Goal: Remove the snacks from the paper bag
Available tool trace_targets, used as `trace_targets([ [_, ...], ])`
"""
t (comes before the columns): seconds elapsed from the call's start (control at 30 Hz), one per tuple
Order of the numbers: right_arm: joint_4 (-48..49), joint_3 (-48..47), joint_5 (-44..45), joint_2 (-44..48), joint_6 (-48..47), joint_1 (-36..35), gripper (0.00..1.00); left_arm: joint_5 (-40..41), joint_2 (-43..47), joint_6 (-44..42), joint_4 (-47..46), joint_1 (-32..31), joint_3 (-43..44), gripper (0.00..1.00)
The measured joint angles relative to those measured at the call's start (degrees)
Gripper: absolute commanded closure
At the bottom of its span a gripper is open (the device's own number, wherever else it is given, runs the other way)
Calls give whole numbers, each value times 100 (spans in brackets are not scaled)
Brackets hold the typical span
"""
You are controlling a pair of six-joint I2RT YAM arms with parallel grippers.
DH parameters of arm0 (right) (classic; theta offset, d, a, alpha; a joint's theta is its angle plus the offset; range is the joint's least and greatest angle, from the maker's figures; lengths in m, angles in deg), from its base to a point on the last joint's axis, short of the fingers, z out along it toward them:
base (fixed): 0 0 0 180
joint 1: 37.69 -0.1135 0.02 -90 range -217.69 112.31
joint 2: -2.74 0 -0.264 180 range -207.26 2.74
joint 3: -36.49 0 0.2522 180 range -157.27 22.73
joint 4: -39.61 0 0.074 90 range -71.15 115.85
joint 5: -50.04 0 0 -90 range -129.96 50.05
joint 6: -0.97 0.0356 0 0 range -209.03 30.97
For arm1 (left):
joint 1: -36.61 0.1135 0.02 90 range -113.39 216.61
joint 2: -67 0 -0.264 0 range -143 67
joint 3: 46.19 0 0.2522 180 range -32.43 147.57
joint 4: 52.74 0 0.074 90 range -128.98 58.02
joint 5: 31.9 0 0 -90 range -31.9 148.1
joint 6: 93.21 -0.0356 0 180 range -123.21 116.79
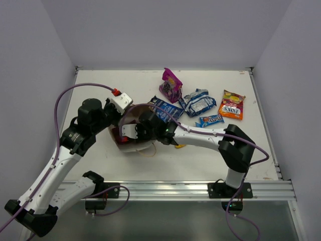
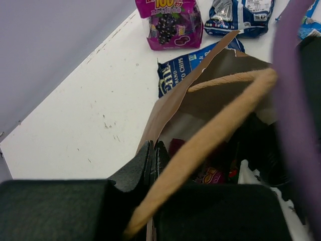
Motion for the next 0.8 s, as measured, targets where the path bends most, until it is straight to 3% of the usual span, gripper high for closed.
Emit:
trace_targets([
  [0.4,-387,533,2,2065,297,0,100,214,118,92,-87,0,-173,100],
  [0.6,-249,428,26,2435,385,2,100,352,146,210,-85,0,-173,100],
  [0.8,-570,234,-7,2802,562,140,100,1032,133,540,-92,0,-173,100],
])
